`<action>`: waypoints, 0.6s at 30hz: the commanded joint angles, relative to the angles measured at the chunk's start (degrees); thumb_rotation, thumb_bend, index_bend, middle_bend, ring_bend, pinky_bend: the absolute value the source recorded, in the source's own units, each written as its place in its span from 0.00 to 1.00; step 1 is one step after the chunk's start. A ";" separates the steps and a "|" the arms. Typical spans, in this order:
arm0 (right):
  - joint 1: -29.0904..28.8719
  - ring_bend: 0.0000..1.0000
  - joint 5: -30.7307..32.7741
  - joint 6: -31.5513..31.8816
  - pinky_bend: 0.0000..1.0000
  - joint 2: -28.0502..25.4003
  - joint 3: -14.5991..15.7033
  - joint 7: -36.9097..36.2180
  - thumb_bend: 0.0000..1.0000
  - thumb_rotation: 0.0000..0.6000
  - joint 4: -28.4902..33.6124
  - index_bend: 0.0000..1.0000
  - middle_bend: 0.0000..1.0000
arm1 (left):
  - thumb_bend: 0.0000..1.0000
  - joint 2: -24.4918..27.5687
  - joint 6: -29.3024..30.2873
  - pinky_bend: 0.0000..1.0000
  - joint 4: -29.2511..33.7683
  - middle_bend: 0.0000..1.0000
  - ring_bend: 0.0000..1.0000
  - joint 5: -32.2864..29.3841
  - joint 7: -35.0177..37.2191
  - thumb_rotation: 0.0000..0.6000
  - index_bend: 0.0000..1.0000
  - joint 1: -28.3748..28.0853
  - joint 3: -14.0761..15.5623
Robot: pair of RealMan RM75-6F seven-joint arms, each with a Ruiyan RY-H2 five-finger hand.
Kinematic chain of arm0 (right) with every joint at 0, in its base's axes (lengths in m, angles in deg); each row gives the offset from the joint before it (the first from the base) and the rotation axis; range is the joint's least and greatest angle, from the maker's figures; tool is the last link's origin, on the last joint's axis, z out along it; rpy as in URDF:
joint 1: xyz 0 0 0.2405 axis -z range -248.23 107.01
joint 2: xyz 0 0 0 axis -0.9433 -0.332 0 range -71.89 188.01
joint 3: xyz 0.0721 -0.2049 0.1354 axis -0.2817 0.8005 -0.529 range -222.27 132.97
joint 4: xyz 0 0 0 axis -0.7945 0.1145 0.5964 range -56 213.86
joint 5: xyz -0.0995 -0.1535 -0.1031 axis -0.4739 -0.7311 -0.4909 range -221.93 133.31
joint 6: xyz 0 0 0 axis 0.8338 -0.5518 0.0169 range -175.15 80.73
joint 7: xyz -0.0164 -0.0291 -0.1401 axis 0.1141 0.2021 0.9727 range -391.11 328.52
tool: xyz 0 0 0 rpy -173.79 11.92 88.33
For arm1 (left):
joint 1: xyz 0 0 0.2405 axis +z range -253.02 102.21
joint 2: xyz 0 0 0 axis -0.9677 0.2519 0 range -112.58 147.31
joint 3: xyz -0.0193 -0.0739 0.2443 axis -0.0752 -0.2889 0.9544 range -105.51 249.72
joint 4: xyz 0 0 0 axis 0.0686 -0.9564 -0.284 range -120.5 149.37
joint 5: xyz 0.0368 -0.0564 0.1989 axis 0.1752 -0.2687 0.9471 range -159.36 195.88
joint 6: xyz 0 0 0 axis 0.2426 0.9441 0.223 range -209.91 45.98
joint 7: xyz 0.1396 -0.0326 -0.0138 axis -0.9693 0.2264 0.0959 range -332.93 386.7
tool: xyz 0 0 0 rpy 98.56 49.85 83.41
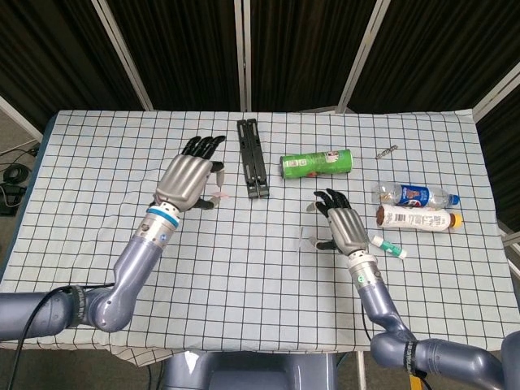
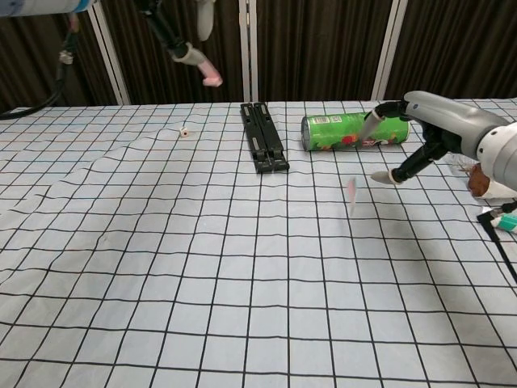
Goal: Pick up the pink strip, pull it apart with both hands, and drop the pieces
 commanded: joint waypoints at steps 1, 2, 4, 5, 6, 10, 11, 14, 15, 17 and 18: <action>1.63 0.00 -2.76 1.65 0.00 -1.91 1.47 0.18 0.00 1.00 -0.53 0.04 0.06 | 0.00 2.67 -0.03 0.00 1.45 0.00 0.00 6.58 4.55 1.00 0.00 4.60 2.73; 2.40 0.00 -4.01 2.49 0.00 -2.76 1.98 -0.06 0.00 1.00 -0.21 0.04 0.06 | 0.00 3.71 0.74 0.00 1.73 0.00 0.00 9.70 5.85 1.00 0.00 6.49 4.04; 3.47 0.00 -6.60 3.89 0.00 -4.00 2.97 -0.43 0.00 1.00 -0.18 0.04 0.06 | 0.00 4.98 2.34 0.00 2.11 0.00 0.00 14.11 7.48 1.00 0.00 9.10 5.75; 4.16 0.00 -8.50 4.96 0.00 -4.76 3.65 -0.68 0.00 1.00 -0.46 0.04 0.06 | 0.00 5.77 3.48 0.00 2.41 0.00 0.00 16.47 8.39 1.00 0.00 10.71 6.70; 4.80 0.00 -10.59 6.30 0.00 -5.45 4.38 -0.69 0.00 1.00 -1.07 0.04 0.06 | 0.00 6.46 4.76 0.00 2.77 0.00 0.00 18.12 8.99 1.00 0.00 12.17 7.53; 7.43 0.00 -19.67 12.37 0.00 -8.16 7.41 -2.13 0.00 1.00 -5.16 0.04 0.04 | 0.00 8.72 9.56 0.00 3.26 0.00 0.00 24.75 11.40 1.00 0.00 17.89 10.93; 8.68 0.00 -22.84 15.28 0.00 -9.52 8.48 -2.70 0.00 1.00 -6.94 0.04 0.03 | 0.00 9.58 11.74 0.00 3.23 0.00 0.00 26.89 12.27 1.00 0.00 20.43 12.51; 11.23 0.00 -27.45 19.86 0.00 -12.16 10.35 -5.24 0.00 1.00 -9.36 0.04 0.01 | 0.00 10.54 15.99 0.00 2.72 0.00 0.00 31.95 15.04 1.00 0.00 25.48 15.44; 11.72 0.00 -28.13 20.60 0.00 -12.69 10.66 -5.68 0.00 1.00 -9.63 0.03 0.01 | 0.00 10.67 16.73 0.00 2.53 0.00 0.00 32.97 15.64 1.00 0.00 26.46 16.01; 14.15 0.00 -29.58 23.72 0.00 -14.77 11.45 -6.02 0.00 1.00 -10.24 0.03 0.00 | 0.00 10.97 19.59 0.00 1.31 0.00 0.00 36.19 17.88 1.00 0.00 30.60 18.47; 15.42 0.00 -29.97 25.31 0.00 -15.70 11.79 -5.37 0.00 1.00 -10.18 0.03 0.00 | 0.00 10.84 21.18 0.00 0.60 0.00 0.00 37.53 18.84 1.00 0.00 32.57 19.62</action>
